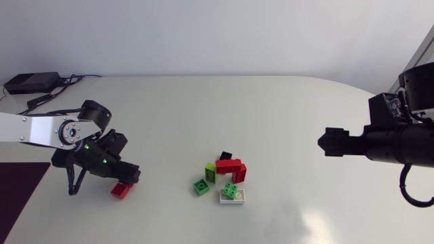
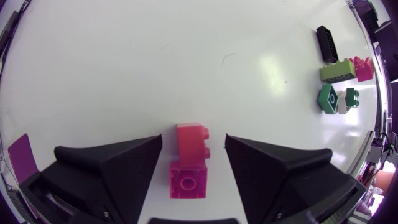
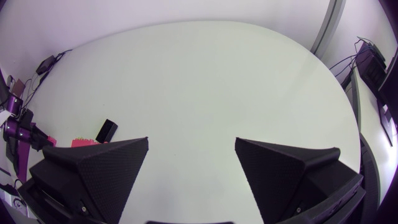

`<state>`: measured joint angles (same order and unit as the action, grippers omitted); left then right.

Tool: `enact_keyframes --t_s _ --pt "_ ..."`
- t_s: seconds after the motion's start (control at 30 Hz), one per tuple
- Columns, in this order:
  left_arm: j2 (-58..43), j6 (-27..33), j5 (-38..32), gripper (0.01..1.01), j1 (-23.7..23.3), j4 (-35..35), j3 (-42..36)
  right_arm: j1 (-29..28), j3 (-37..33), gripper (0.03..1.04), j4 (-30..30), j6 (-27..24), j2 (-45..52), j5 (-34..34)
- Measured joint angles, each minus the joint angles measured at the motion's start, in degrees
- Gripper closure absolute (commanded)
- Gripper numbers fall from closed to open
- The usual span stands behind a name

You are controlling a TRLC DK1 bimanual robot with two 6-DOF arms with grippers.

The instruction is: Sort duplo bricks by size, large to the right and small to the left

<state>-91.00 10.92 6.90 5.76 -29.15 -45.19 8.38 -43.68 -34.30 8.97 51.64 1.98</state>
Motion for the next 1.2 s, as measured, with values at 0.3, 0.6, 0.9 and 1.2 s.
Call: enact_keyframes --t_s 0.3,0.6,0.9,1.2 --pt "4.0 0.0 3.8 0.054 11.8 -4.2 -10.8 0.1 0.0 0.06 0.0 0.0 0.0 0.3" --pt "1.4 2.0 8.8 0.056 27.1 -5.2 -12.6 0.3 0.0 0.06 0.0 0.0 0.7 1.3" --pt "-2.8 7.3 9.1 0.056 32.5 -5.5 -12.3 1.1 0.0 0.06 0.0 0.0 1.6 1.5" --pt "-8.8 9.3 6.4 0.056 32.4 -5.6 -12.4 1.4 0.0 0.06 0.0 0.0 1.7 1.7"
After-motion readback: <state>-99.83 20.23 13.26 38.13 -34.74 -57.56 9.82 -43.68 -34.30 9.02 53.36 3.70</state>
